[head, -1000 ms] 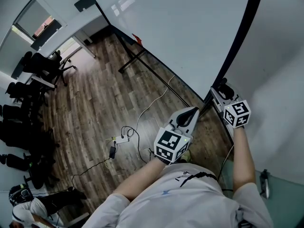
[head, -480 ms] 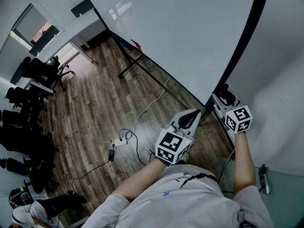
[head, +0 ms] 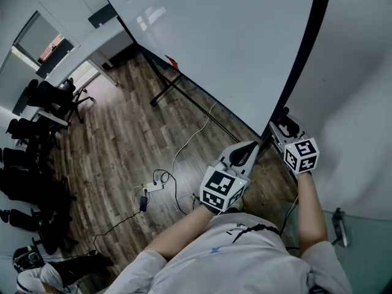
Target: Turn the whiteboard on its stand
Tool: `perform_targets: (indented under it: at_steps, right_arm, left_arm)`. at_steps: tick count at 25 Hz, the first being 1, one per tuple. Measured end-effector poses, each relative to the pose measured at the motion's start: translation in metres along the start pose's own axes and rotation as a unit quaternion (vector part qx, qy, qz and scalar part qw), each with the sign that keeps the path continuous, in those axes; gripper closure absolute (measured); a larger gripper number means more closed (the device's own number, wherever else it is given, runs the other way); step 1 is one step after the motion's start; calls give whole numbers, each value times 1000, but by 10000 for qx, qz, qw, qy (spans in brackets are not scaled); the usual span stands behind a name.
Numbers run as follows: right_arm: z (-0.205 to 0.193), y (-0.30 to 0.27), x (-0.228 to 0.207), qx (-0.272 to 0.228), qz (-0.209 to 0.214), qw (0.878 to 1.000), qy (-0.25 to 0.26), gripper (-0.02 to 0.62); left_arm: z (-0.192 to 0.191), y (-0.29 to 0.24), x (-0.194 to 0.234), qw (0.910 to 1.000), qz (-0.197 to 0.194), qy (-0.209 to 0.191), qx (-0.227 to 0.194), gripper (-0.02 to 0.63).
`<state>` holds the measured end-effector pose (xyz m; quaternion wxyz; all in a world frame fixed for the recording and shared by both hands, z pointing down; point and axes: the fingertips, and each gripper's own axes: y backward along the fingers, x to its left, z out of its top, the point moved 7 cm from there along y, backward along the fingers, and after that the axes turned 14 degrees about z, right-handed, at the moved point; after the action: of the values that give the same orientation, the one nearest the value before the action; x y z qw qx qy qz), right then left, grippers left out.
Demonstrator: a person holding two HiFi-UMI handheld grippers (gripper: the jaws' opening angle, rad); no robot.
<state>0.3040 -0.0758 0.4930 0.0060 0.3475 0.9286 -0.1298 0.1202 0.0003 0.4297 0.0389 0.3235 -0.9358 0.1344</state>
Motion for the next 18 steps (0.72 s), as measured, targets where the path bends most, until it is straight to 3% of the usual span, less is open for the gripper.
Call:
perform_targets:
  at_steps: [7,14,18]
  right_arm:
    - [-3,17,15,211,-273,9992,-180,397]
    - [-1,35,31,184,-244,9980,-546,402]
    - [14,43,46,23,-162,9981,-602,474]
  left_arm:
    - [2,-4,-4,10000,-62,14,26,594]
    - [-1,-8,-9,10000,-63,32,26,594]
    - [2,-8,-9,10000,-66,47,37,594]
